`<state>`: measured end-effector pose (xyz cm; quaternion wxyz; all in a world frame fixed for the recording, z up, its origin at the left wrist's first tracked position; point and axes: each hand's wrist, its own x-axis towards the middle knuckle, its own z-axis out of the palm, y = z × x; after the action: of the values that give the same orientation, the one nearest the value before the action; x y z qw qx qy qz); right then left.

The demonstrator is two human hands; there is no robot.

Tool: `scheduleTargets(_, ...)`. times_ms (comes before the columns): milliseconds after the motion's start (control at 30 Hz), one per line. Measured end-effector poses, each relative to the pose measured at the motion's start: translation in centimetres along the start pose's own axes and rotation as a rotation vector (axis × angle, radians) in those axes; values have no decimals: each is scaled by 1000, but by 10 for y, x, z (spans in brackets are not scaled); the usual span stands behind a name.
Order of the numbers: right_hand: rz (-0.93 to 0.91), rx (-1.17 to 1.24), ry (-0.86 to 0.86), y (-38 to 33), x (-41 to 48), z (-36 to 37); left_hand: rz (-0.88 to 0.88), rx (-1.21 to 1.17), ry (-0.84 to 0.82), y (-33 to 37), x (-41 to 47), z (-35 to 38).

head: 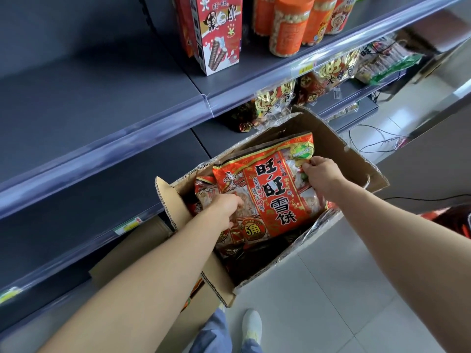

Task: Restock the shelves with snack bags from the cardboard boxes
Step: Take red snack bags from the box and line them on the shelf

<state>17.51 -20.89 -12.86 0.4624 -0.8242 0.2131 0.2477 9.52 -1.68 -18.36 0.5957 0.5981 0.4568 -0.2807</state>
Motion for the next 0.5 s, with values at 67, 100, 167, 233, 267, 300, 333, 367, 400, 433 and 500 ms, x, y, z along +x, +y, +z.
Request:
scheduleTargets(67,-14,31,-18,-5,-13,-7,1,-23,-20,3,-12,-6)
scheduleTargets(100,-28,34,-33,-8,-19,-10,2,-49,-29,3,-19,-9)
scheduleTargets(167,-65,36,-52,-13,-33,-16,23,-106,-43,3,-33,-13)
scheduleTargets(233,-109,80,-41,-16,-49,-20,75,-160,-62,2,-49,-18)
scheduleTargets(267,-146,105,-21,-18,-55,-21,116,-193,-54,4,-58,-20)
scheduleTargets(300,-183,112,-5,-20,-60,-22,159,-231,-18,6,-67,-23)
scheduleTargets(333,-225,108,3,-23,-66,-22,208,-250,33,9,-75,-28)
scheduleTargets(367,-259,108,12,-27,-72,-21,253,-249,78,11,-82,-33)
scheduleTargets(400,-284,117,15,-32,-80,-20,288,-246,110,13,-92,-40)
scheduleTargets(433,-303,127,18,-40,-88,-18,319,-254,145,15,-99,-47)
scheduleTargets(500,-349,141,12,-56,-101,-9,376,-318,207,18,-114,-65)
